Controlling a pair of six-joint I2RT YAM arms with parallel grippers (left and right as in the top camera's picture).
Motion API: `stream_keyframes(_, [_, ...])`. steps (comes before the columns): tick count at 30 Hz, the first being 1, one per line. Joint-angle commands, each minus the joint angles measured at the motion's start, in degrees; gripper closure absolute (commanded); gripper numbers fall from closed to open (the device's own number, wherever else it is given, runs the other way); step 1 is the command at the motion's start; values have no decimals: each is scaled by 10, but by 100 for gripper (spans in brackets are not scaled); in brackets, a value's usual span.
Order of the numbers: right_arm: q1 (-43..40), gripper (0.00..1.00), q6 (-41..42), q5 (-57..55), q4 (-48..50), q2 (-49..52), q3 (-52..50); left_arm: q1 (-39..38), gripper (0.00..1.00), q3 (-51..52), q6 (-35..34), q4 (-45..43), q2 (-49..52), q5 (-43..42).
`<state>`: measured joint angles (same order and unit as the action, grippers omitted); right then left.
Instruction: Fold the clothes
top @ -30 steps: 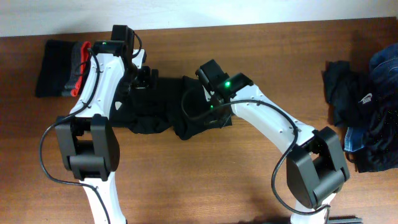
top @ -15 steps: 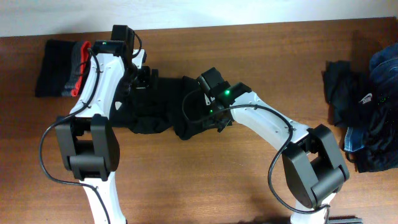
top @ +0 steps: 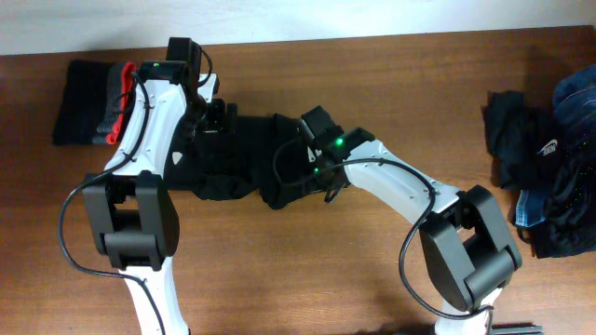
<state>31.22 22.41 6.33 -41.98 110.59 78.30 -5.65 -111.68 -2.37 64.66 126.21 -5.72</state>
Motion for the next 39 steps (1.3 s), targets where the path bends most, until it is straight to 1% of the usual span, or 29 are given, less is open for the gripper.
stream_keyframes(1, [15,96,11,7,17,5,-14,0,1,-13,7,-1,-19,2])
stream_keyframes(9, [21,96,11,5,45,5,-25,0,1,-13,7,-1,-19,2])
stream_keyframes(14, [22,96,17,-26,49,5,-25,0,1,-13,7,-1,-19,2])
stream_keyframes(23, [22,96,21,-25,57,14,-25,0,1,-13,7,-1,-19,2])
stream_keyframes(31, [22,96,21,-25,76,42,-25,0,1,-13,7,-1,-19,2])
stream_keyframes(39, [22,96,21,-25,95,43,-25,0,1,-13,7,-1,-19,2])
